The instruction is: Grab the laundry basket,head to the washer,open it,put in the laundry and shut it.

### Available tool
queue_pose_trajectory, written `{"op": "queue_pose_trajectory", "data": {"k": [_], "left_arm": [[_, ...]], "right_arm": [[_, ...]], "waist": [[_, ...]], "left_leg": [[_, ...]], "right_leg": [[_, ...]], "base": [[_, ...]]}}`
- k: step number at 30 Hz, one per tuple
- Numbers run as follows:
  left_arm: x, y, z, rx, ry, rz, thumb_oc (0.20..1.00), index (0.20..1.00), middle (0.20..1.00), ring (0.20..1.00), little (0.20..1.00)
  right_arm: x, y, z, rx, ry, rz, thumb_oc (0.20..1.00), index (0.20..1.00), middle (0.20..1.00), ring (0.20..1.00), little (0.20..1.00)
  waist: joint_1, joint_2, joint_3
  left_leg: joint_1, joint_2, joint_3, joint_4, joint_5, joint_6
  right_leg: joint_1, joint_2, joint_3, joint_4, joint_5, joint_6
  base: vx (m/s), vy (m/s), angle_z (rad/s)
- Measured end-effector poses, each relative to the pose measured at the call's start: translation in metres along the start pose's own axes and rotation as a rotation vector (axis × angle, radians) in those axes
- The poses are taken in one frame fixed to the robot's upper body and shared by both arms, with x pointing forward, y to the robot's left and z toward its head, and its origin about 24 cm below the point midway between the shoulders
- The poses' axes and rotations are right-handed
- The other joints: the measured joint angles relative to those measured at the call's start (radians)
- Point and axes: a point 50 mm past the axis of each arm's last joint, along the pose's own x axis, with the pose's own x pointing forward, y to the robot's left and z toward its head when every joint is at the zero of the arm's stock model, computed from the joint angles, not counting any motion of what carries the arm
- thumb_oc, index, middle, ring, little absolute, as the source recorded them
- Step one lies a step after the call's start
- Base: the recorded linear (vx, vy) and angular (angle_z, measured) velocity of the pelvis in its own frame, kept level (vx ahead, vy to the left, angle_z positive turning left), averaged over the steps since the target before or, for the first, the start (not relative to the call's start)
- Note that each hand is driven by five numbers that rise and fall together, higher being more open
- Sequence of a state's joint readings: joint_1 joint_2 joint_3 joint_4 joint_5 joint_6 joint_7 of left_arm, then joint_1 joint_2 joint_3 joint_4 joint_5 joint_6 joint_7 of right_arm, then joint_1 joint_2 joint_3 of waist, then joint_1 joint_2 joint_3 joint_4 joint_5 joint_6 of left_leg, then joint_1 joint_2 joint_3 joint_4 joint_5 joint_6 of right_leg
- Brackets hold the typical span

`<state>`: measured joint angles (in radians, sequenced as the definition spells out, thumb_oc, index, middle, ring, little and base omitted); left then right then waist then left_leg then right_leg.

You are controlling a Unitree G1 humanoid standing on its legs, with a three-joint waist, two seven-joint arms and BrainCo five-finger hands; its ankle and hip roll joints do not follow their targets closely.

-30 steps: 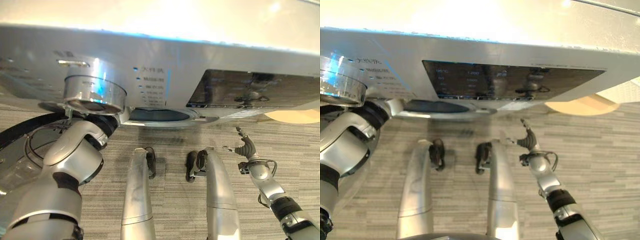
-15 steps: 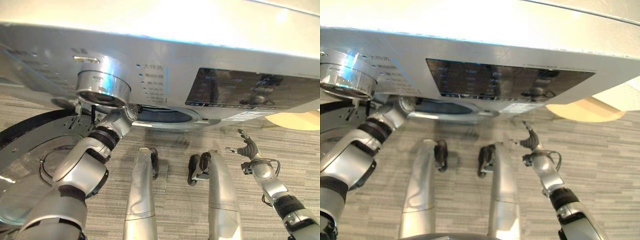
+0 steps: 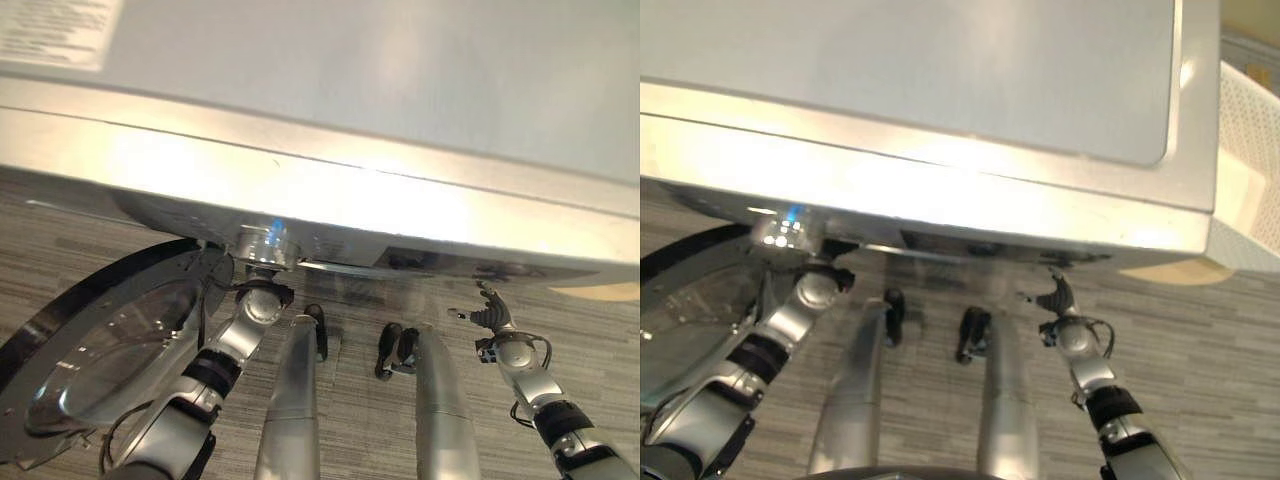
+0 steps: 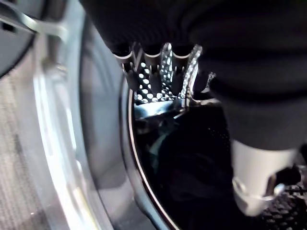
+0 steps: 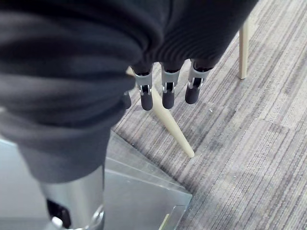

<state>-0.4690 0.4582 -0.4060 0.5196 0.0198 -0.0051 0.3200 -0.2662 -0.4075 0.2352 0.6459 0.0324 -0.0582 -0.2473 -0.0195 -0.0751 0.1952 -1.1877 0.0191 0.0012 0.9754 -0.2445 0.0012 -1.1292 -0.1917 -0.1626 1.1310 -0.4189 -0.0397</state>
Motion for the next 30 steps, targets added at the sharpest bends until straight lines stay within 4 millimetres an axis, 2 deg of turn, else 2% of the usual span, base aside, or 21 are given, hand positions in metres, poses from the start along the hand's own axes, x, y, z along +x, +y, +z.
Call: {"op": "queue_pose_trajectory", "data": {"k": [2,3,5,6,9,11,20,21,26,28,30], "left_arm": [[-0.005,0.002,-0.008,-0.015,0.015,0.001,1.000,1.000,1.000,1.000,1.000],[-0.016,0.003,-0.022,-0.035,0.055,-0.004,1.000,1.000,1.000,1.000,1.000],[-0.027,-0.003,-0.037,-0.037,0.098,-0.037,1.000,1.000,1.000,1.000,1.000],[-0.040,-0.005,-0.053,-0.049,0.147,-0.062,1.000,1.000,1.000,1.000,1.000],[-0.066,-0.010,-0.081,-0.062,0.251,-0.094,1.000,1.000,1.000,1.000,1.000],[-0.087,-0.011,-0.107,-0.068,0.359,-0.111,1.000,1.000,1.000,1.000,1.000],[-0.121,-0.014,-0.142,-0.076,0.522,-0.143,1.000,1.000,1.000,1.000,1.000],[-0.133,-0.017,-0.149,-0.077,0.560,-0.160,1.000,1.000,1.000,1.000,1.000],[-0.160,-0.030,-0.162,-0.097,0.645,-0.193,1.000,1.000,1.000,1.000,1.000],[-0.173,-0.033,-0.169,-0.095,0.696,-0.209,1.000,1.000,1.000,1.000,1.000],[-0.174,-0.033,-0.171,-0.094,0.707,-0.207,1.000,1.000,1.000,1.000,1.000]], "right_arm": [[0.000,0.001,0.001,-0.007,-0.005,0.003,1.000,1.000,1.000,1.000,1.000],[-0.001,0.005,-0.004,-0.019,0.015,0.016,1.000,1.000,1.000,1.000,1.000],[-0.004,0.006,-0.012,-0.025,0.047,0.023,1.000,1.000,1.000,1.000,1.000],[-0.008,0.009,-0.023,-0.012,0.093,0.026,1.000,1.000,1.000,1.000,1.000],[-0.022,0.013,-0.047,-0.014,0.173,0.058,1.000,1.000,1.000,1.000,1.000],[-0.035,0.019,-0.069,-0.018,0.257,0.088,1.000,1.000,1.000,1.000,1.000],[-0.056,0.026,-0.097,-0.049,0.365,0.154,1.000,1.000,1.000,1.000,1.000],[-0.061,0.026,-0.103,-0.055,0.382,0.158,1.000,1.000,1.000,1.000,1.000],[-0.074,0.026,-0.116,-0.081,0.426,0.171,1.000,1.000,1.000,1.000,1.000],[-0.080,0.027,-0.125,-0.082,0.463,0.188,1.000,1.000,1.000,1.000,1.000],[-0.082,0.027,-0.126,-0.083,0.469,0.191,1.000,1.000,1.000,1.000,1.000]], "waist": [[-0.001,0.001,0.000],[-0.007,0.001,0.000],[-0.002,0.001,0.000],[-0.004,0.001,0.001],[-0.002,0.002,0.002],[-0.005,0.001,0.001],[-0.006,0.005,-0.003],[-0.006,0.011,-0.036],[-0.007,0.026,-0.090],[-0.005,0.031,-0.125],[-0.007,0.032,-0.128]], "left_leg": [[0.028,-0.002,-0.004,-0.038,0.013,-0.003],[0.086,-0.006,-0.010,-0.106,0.035,-0.003],[0.140,-0.008,-0.012,-0.161,0.050,-0.002],[0.220,-0.012,-0.011,-0.244,0.073,-0.003],[0.395,-0.016,-0.008,-0.388,0.107,-0.001],[0.569,-0.022,-0.009,-0.533,0.151,-0.001],[0.961,-0.009,0.015,-0.829,0.221,0.008],[0.990,-0.006,0.020,-0.852,0.223,0.008],[1.104,-0.005,0.052,-0.946,0.240,0.015],[1.135,-0.007,0.074,-0.974,0.241,0.016],[1.137,-0.009,0.079,-0.975,0.241,0.017]], "right_leg": [[0.030,0.000,-0.010,-0.038,0.012,0.003],[0.088,0.005,-0.021,-0.105,0.032,0.008],[0.142,0.010,-0.027,-0.158,0.046,0.013],[0.217,0.016,-0.032,-0.235,0.068,0.019],[0.384,0.025,-0.037,-0.369,0.102,0.036],[0.546,0.036,-0.046,-0.501,0.137,0.050],[0.924,0.083,-0.041,-0.806,0.224,0.069],[0.957,0.091,-0.030,-0.852,0.239,0.071],[1.071,0.107,-0.007,-0.987,0.296,0.085],[1.094,0.110,0.023,-1.019,0.307,0.090],[1.096,0.112,0.035,-1.043,0.329,0.092]], "base": [[0.00,0.011,0.08],[0.02,0.007,0.07],[0.04,0.005,0.06],[0.08,0.019,0.01],[0.13,0.012,0.00],[0.14,0.015,0.05],[0.18,0.032,-0.10],[0.18,0.056,-0.28],[0.13,0.069,-0.23],[0.01,0.057,-0.31],[-0.17,0.058,-0.28]]}}
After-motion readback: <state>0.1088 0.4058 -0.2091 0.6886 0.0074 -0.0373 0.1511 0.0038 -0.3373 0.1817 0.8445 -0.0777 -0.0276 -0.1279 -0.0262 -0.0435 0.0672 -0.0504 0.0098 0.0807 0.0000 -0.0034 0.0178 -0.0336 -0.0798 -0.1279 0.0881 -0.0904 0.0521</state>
